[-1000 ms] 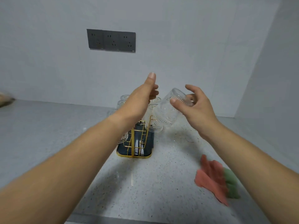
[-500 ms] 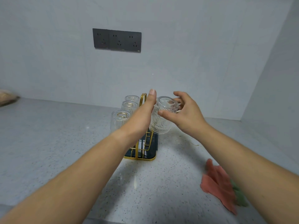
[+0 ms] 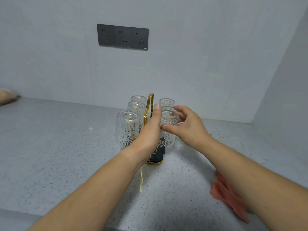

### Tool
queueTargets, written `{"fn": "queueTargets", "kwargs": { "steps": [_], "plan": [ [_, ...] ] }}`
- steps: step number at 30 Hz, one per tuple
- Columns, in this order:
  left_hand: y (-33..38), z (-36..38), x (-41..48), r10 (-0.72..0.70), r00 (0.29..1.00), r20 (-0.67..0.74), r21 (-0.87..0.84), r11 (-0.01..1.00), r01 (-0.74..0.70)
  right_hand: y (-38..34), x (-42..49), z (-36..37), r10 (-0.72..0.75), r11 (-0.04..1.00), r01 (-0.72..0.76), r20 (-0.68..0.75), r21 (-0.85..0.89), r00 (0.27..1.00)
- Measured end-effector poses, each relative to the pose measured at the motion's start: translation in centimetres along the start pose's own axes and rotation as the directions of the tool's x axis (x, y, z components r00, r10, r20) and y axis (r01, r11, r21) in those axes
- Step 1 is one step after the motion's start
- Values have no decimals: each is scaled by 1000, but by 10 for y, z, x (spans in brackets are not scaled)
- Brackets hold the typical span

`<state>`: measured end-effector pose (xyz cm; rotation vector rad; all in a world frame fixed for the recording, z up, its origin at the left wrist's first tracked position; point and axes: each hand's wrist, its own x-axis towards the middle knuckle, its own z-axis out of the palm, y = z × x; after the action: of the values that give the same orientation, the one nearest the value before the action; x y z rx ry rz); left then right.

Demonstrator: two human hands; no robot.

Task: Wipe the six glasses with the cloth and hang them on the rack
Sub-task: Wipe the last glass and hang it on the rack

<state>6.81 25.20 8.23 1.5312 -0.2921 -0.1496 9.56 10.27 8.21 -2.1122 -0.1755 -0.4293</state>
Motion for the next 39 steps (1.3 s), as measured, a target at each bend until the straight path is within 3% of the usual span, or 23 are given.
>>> {"fn": "queueTargets", "kwargs": {
  "steps": [22, 30, 36, 39],
  "plan": [
    [-8, 2, -8, -25, 1000, -17, -9, 1000, 24, 19, -7, 8, 4, 1000, -4, -48, -2, 999],
    [-10, -1, -15, -5, 1000, -16, 1, 1000, 5, 23, -10, 5, 23, 999, -23, 5, -26, 1000],
    [-17, 6, -42, 81, 995, -64, 264, 963, -61, 34, -40, -26, 20, 997, -22, -23, -79, 1000],
    [-35, 17, -60, 66, 998, -9, 378, 924, -58, 50, -68, -51, 48, 985, -46, 4, -166, 999]
  ]
}}
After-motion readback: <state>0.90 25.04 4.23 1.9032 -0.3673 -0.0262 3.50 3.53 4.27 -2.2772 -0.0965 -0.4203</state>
